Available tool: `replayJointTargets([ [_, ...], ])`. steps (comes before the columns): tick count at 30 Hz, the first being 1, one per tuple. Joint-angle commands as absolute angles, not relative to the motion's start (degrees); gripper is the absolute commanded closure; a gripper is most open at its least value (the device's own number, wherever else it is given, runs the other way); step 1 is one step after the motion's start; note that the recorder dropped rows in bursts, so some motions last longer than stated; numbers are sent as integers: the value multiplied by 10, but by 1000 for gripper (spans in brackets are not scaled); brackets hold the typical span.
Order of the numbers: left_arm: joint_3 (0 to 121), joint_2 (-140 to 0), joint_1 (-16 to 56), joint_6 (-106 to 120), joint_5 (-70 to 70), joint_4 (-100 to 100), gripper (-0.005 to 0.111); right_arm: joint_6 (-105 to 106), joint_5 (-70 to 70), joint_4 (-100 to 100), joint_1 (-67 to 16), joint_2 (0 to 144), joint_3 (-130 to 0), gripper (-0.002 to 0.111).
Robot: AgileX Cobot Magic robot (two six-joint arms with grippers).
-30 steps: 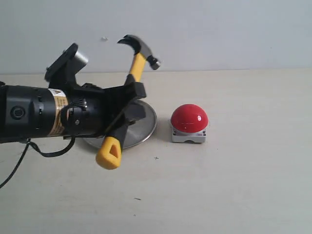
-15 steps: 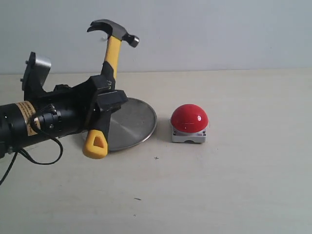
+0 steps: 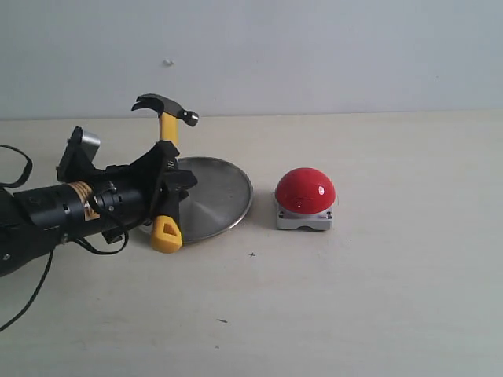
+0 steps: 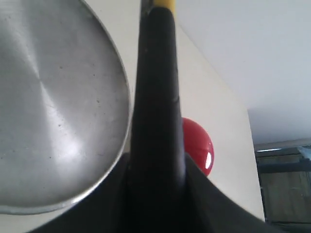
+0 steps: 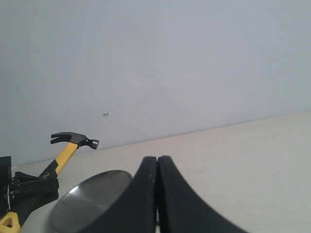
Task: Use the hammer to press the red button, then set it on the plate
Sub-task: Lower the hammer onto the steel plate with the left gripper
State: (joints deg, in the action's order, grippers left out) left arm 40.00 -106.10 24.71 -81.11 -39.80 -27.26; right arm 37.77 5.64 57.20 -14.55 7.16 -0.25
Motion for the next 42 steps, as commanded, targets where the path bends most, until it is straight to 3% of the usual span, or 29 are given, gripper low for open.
replayJointTargets([
  [1,450,-1086,228,-879,-443,-389,107,378,57,570,-147,70,0,108],
  [17,516,-1179,212,-918,-445,-375,107,378,57,570,-147,70,0,108],
  [42,522,-1187,195,-934,-418,-406,107,378,57,570,-147,70,0,108],
])
